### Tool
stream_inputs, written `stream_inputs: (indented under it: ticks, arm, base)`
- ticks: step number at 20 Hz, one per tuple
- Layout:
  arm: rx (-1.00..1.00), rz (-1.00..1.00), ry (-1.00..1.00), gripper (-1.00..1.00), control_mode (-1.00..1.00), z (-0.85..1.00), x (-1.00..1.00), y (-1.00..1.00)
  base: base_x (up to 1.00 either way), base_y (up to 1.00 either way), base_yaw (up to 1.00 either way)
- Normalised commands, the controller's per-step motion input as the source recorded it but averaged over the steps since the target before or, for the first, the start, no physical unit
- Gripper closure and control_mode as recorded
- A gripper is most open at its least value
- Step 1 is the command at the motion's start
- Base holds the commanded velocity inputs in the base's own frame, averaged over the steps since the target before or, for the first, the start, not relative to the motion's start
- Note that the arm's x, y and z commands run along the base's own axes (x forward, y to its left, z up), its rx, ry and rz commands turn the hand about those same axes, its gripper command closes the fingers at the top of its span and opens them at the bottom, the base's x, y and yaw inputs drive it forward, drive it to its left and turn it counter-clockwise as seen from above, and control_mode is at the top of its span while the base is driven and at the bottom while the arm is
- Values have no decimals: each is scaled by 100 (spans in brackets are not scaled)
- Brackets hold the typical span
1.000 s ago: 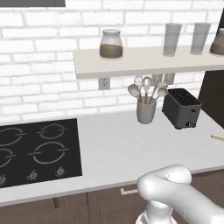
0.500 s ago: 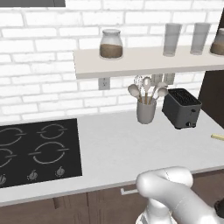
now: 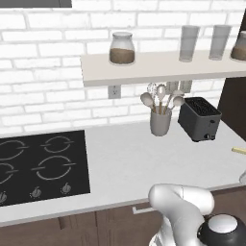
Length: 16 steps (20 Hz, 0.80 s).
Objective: Pick the ladle from the drawer and place it on the counter.
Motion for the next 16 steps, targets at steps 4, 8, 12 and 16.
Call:
stream_inputs:
  ticks: [4, 8, 12, 16]
  arm:
    - [-12, -14, -10, 100, -100, 100, 100, 100]
    - [-8, -12, 4, 100, -100, 74, 100, 73]
    - [0, -4, 26, 100, -100, 29, 100, 5]
    - [-2, -7, 27, 100, -100, -17, 100, 1]
  base:
    - [0, 0, 0]
    - [0, 0, 0]
    - [0, 0, 0]
    - [0, 0, 0]
